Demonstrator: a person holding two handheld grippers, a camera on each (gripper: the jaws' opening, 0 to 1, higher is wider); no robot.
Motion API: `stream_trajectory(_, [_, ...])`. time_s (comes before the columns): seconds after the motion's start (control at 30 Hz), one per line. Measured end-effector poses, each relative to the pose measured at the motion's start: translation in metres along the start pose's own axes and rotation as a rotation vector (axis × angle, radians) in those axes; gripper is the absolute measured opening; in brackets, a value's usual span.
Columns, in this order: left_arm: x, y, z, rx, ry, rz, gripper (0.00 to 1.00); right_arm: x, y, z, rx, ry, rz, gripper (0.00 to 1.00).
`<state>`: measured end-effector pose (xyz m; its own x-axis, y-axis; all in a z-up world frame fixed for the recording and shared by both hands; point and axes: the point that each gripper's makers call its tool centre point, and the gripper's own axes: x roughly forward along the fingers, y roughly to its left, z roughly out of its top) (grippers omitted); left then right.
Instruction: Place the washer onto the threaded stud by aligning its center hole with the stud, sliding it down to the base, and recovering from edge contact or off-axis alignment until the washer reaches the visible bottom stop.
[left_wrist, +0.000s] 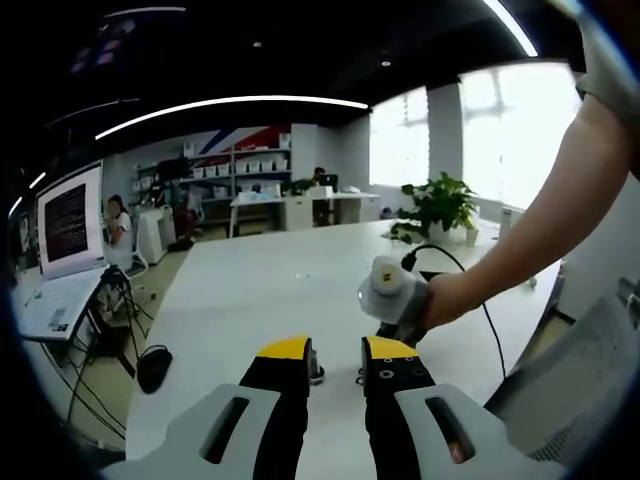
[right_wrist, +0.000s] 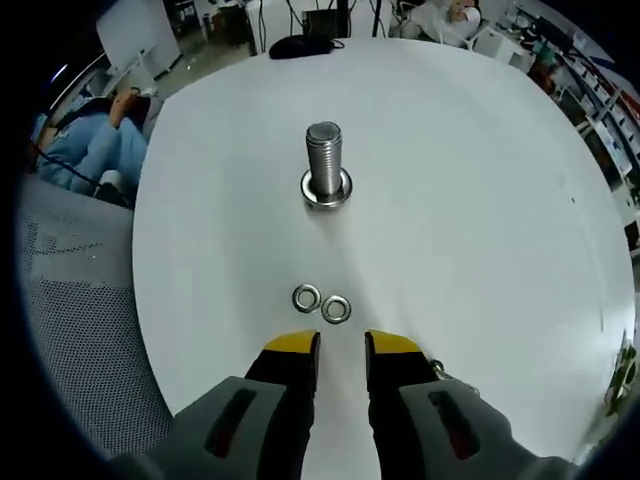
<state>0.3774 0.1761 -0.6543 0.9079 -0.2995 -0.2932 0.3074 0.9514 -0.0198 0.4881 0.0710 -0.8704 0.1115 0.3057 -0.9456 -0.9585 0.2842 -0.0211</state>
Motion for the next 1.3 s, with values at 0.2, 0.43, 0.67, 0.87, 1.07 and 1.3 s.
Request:
stream_trajectory(0.2, [0.001, 0.000, -0.001, -0.002, 0.003, 0.001, 0.18, 0.006, -0.002, 0.002, -0.006, 0.006, 0.004, 0.20])
stream_trajectory(0.43, [0.001, 0.001, -0.002, -0.005, 0.011, 0.003, 0.18, 0.008, -0.005, 0.006, -0.006, 0.003, 0.015, 0.20])
stream_trajectory(0.67, [0.001, 0.002, -0.002, -0.008, 0.009, 0.004, 0.18, 0.011, -0.003, 0.012, -0.064, 0.031, 0.038, 0.20])
stream_trajectory(0.87, [0.002, 0.001, -0.004, -0.007, 0.015, 0.002, 0.18, 0.012, -0.003, 0.013, -0.099, 0.062, 0.050, 0.20])
stream_trajectory(1.07, [0.002, 0.001, -0.004, -0.008, 0.014, 0.001, 0.18, 0.014, -0.002, 0.014, -0.153, 0.117, 0.054, 0.20])
stream_trajectory(1.3, [0.001, 0.003, -0.003, -0.009, 0.013, 0.006, 0.18, 0.015, 0.000, 0.016, -0.212, 0.173, 0.053, 0.14])
